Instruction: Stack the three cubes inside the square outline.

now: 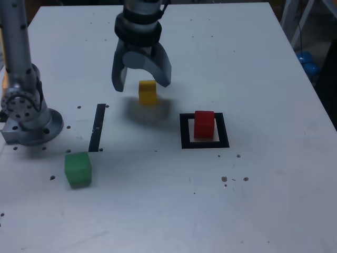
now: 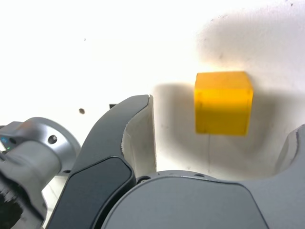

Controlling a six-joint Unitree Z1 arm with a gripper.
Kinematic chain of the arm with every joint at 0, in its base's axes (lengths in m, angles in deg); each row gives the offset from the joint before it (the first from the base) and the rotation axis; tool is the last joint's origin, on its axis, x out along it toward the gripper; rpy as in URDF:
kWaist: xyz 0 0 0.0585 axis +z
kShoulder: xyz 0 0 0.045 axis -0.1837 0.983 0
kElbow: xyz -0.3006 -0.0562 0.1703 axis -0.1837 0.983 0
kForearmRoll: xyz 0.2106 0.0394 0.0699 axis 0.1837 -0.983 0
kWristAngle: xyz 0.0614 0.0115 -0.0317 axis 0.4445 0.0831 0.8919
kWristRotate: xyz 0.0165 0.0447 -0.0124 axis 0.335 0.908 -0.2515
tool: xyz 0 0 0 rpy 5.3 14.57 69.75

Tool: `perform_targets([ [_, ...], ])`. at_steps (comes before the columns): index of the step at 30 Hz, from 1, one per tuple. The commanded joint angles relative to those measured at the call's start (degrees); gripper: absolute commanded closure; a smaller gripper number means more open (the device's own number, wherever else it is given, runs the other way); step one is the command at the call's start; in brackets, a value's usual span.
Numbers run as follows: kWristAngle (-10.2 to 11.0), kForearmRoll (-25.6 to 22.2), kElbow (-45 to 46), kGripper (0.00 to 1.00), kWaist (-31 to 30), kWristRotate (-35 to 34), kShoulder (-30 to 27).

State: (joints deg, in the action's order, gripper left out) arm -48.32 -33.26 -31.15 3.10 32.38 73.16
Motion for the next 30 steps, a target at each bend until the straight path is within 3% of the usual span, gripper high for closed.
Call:
perform_targets([
  [1, -0.2, 0.7, 0.1, 0.04, 0.2, 0.3, 1.3],
  [10, -0.6, 2.7, -0.1, 0.14, 1.7, 0.9, 5.2],
  [16, -0.7, 3.4, -0.1, 0.32, 2.2, 0.9, 5.9],
  [24, -0.7, 4.3, -0.3, 0.63, 2.2, 0.8, 5.9],
  [30, -0.7, 4.8, -0.3, 0.67, 2.2, 0.8, 5.9],
])
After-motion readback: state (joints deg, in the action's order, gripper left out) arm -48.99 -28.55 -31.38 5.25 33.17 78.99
